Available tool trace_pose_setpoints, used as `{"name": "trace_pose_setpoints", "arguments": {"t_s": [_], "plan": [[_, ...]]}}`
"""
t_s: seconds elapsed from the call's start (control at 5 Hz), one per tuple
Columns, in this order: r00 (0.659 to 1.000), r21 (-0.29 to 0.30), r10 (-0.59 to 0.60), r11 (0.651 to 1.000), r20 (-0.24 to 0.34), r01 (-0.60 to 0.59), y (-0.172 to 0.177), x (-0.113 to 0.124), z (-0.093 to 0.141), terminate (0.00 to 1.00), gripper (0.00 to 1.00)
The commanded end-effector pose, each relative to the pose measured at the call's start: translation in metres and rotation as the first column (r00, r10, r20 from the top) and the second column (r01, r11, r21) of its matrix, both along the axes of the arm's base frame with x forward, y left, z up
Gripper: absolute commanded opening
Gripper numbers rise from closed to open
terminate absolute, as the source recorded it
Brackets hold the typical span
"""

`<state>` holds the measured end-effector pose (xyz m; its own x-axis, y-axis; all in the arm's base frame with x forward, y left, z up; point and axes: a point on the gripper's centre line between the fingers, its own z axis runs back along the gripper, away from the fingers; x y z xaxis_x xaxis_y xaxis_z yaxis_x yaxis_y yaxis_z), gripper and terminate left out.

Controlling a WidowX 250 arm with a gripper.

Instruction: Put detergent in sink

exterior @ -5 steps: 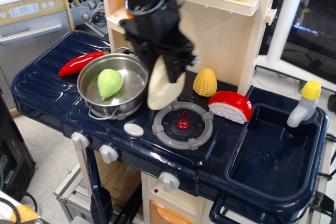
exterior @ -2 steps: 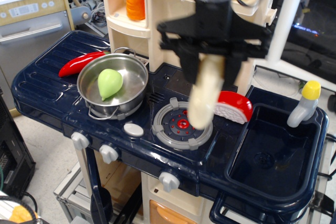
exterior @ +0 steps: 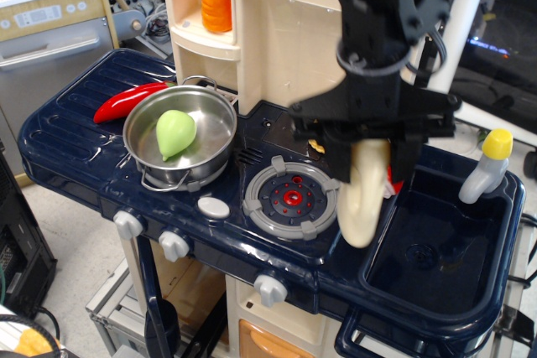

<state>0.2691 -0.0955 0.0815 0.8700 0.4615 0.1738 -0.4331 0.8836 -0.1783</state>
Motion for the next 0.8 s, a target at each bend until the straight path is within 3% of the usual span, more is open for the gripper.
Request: {"name": "trace_pose_setpoints", "arguments": {"t_s": [0.0,0.4,0.6], "plan": [[0.991,-0.062,0.124,0.991,0.05,-0.121,-0.026,0.009,0.004,0.0,0.0],[0.984,-0.04,0.157,0.987,0.09,-0.154,-0.045,0.017,-0.004,0.0,0.0],[0.978,-0.074,0.173,0.984,0.121,-0.164,-0.047,0.019,-0.012,1.0,0.0]]}}
